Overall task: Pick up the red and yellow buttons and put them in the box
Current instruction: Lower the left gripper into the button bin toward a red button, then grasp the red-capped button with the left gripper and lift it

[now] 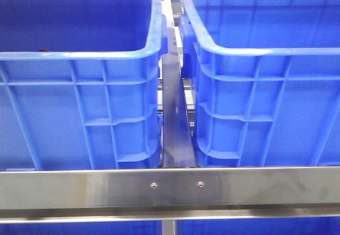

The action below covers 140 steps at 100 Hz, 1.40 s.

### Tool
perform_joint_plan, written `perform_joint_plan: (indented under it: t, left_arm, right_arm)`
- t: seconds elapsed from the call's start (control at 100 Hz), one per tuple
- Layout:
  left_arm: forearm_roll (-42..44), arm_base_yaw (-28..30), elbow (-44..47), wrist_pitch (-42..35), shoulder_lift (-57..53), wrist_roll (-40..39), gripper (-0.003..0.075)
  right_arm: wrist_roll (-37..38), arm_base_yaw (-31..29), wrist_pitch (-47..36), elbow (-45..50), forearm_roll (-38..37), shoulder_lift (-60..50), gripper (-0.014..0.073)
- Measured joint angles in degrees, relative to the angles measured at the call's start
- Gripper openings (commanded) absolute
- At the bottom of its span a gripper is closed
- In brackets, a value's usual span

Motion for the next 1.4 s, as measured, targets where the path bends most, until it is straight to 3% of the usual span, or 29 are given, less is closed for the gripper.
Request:
perform_joint_plan:
  t: [0.59,0.66,0.73,0.84,0.92,1.23,1.4]
  left_arm:
    - [0.08,0.08,-27.47,24.3,25.09,0.0,-0.0005]
    - [-0.02,0.08,-30.15,26.66,28.57,0.0,0.0052]
    - [-0.45,0.08,-32.3,28.13,31.78,0.0,0.0158]
    - [-1.47,0.08,-34.63,28.72,35.8,0.0,0.0392]
    - [-1.47,0.08,-35.68,28.82,38.37,0.0,0.0508]
    - [-4.05,0.08,-41.29,31.69,45.97,0.22,0.0515]
    - [-4.41,-2.87,-46.95,34.75,53.94,1.69,0.0515]
  right_arm:
    - [0.0,0.0,0.0,0.0,0.0,0.0,-0.0061]
    - [0.0,0.0,0.0,0.0,0.0,0.0,-0.0061]
    - [0.0,0.0,0.0,0.0,0.0,0.0,-0.0061]
    - [0.0,0.0,0.0,0.0,0.0,0.0,-0.0061]
    - [0.0,0.0,0.0,0.0,0.0,0.0,-0.0061]
    - [0.0,0.0,0.0,0.0,0.0,0.0,-0.0061]
    - [0.0,0.0,0.0,0.0,0.0,0.0,-0.0061]
